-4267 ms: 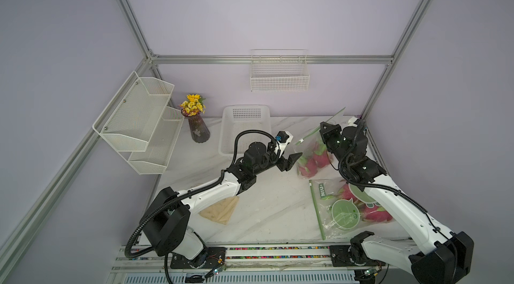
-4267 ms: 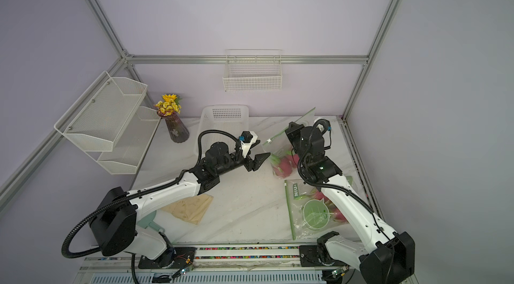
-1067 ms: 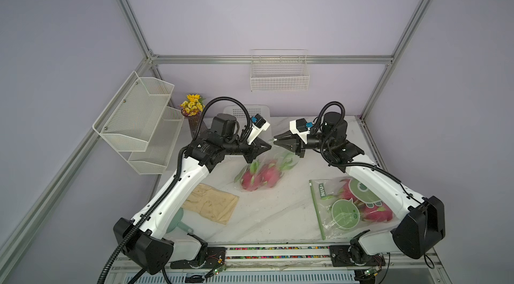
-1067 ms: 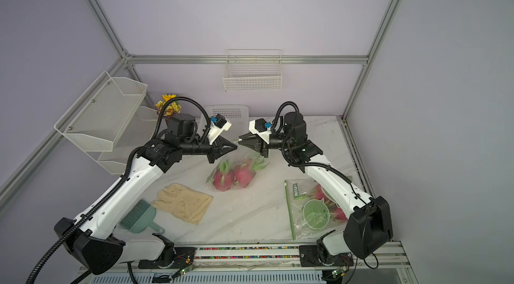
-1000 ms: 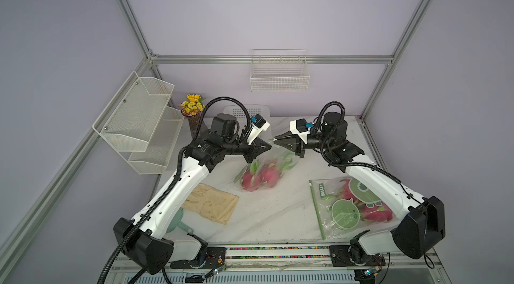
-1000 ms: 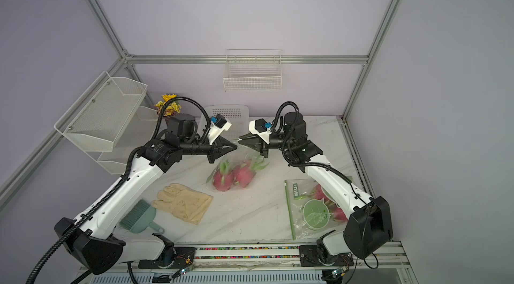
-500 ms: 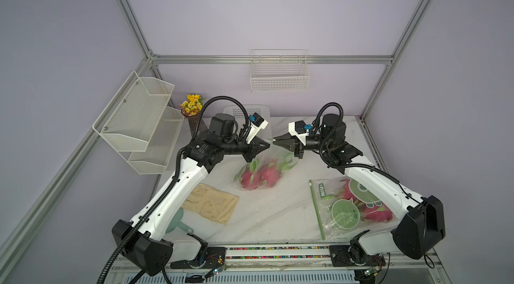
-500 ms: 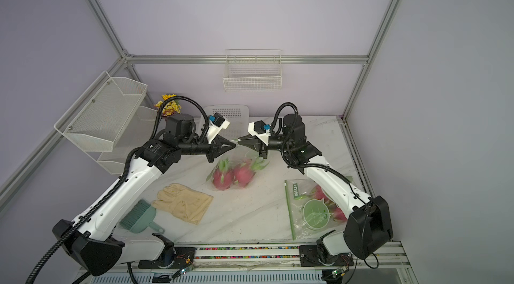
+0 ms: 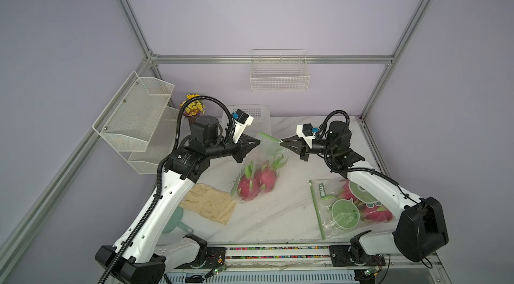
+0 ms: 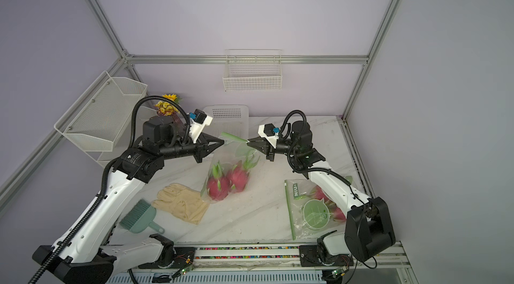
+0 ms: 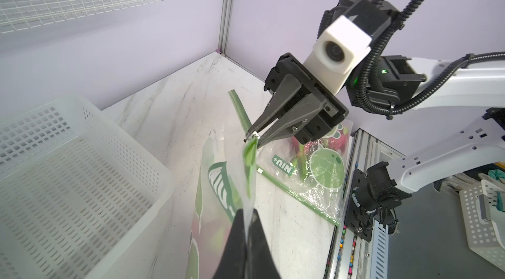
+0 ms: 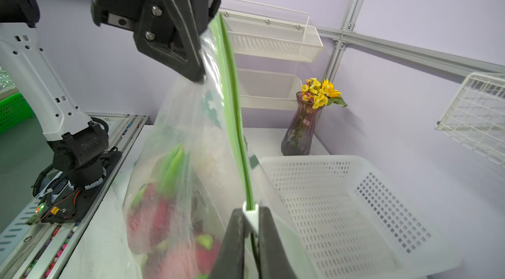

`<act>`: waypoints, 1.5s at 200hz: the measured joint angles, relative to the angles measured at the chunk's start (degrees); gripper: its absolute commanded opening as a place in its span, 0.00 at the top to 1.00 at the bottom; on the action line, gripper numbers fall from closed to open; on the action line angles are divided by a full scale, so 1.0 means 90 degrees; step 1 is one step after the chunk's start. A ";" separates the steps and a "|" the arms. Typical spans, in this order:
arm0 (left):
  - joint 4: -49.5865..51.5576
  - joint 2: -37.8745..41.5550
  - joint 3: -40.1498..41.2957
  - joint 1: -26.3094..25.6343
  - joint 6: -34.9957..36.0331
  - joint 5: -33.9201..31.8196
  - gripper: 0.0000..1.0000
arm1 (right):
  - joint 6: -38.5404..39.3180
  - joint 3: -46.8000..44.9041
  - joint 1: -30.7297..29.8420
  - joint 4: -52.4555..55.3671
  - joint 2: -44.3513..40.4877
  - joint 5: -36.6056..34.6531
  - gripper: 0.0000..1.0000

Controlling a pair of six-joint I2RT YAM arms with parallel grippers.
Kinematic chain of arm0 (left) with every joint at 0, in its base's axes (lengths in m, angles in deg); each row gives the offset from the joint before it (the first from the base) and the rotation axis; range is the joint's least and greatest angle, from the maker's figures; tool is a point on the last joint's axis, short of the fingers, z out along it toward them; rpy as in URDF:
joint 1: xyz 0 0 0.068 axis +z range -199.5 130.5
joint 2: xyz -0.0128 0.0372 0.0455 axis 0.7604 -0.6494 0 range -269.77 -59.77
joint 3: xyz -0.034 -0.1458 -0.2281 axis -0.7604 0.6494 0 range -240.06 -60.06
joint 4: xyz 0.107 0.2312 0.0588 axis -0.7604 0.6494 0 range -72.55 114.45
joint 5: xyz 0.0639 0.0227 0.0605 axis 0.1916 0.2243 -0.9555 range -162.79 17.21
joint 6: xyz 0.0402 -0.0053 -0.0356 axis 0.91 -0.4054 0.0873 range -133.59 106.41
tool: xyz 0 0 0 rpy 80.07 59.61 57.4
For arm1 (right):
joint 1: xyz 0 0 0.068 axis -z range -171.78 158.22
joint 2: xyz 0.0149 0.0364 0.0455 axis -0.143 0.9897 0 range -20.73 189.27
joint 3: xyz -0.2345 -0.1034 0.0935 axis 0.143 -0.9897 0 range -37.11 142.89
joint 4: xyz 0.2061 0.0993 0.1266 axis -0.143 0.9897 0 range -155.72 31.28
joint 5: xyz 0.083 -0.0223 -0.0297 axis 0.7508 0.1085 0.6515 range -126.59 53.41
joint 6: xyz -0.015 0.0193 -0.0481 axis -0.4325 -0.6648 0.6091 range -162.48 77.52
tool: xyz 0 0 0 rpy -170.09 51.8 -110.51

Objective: Open the zip-top bag and take out the dragon fruit
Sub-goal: Unzip the zipper on the zipper food storage bag.

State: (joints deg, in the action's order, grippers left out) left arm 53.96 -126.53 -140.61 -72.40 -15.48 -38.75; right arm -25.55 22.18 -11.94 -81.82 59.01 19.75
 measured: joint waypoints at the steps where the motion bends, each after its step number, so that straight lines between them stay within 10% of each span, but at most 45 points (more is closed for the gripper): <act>1: 0.0005 0.0010 0.0000 0.0002 0.0000 0.0000 1.00 | -0.0002 -0.0007 0.0012 -0.0005 -0.0002 0.0000 1.00; 182: 0.0957 0.0112 -0.0942 0.0126 0.0345 -0.0697 1.00 | -0.0627 -0.1292 0.1523 -0.1044 -0.0627 0.0362 1.00; 300: -0.0721 -0.0153 0.0238 0.0078 -0.0372 0.0486 1.00 | -0.1651 -0.1294 0.1700 -0.1124 -0.1812 -0.0172 1.00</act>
State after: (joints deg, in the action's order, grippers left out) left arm 47.47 -127.91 -138.47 -71.70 -18.82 -34.38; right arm -40.41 10.53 3.36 -91.94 42.71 18.19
